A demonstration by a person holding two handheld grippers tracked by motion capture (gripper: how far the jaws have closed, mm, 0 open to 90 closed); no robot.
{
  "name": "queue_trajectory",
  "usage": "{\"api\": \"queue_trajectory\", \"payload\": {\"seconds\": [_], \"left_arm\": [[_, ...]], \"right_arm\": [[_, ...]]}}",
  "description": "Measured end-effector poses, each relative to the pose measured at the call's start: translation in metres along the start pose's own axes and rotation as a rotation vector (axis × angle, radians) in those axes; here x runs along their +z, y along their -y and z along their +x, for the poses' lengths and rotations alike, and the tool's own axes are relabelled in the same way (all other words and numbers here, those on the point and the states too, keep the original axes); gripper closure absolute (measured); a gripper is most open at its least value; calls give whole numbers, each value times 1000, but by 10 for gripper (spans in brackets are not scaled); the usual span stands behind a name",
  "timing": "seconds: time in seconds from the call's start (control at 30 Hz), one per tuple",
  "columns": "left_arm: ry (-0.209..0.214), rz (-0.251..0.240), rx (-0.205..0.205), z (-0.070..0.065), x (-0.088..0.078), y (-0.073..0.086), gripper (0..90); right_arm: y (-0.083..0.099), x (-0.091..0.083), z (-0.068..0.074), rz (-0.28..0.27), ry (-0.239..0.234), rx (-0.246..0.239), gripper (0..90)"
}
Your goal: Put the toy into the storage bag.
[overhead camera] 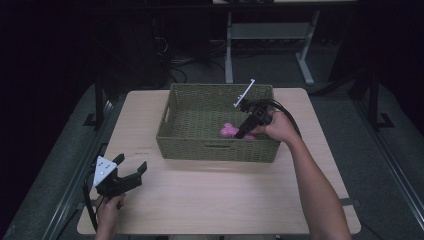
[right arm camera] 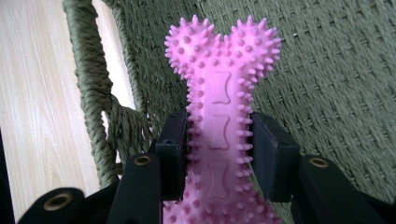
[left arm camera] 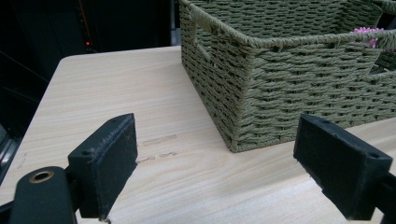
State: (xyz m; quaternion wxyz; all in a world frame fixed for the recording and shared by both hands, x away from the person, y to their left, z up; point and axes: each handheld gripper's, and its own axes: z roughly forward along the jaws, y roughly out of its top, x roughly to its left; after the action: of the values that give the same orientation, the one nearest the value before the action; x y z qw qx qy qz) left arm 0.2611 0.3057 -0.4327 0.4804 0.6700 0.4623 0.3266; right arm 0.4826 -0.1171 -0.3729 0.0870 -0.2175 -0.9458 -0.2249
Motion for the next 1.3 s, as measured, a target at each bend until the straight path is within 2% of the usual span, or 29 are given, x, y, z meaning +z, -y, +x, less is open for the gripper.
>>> {"api": "queue_trajectory", "payload": {"seconds": [0.23, 0.37, 0.67, 0.9, 1.1, 1.13, 1.3], "left_arm": [[-1, -1, -3, 0, 0, 0, 130], [0, -1, 0, 0, 0, 0, 130], [-1, -2, 0, 0, 0, 0, 130], [-2, -5, -6, 1, 0, 0, 130], [-1, -4, 1, 0, -1, 0, 130], [-2, -4, -4, 0, -1, 0, 130], [-1, -4, -3, 0, 0, 0, 130]], "right_arm": [[2, 3, -2, -3, -4, 8, 579], [3, 7, -2, 23, 15, 13, 579], [0, 10, -4, 19, 10, 23, 578], [-1, 11, -6, 21, 24, 31, 577], [-1, 15, -9, 38, 28, 58, 550], [-1, 13, -9, 20, 21, 62, 551], [-2, 8, -6, -2, 27, 58, 547]]}}
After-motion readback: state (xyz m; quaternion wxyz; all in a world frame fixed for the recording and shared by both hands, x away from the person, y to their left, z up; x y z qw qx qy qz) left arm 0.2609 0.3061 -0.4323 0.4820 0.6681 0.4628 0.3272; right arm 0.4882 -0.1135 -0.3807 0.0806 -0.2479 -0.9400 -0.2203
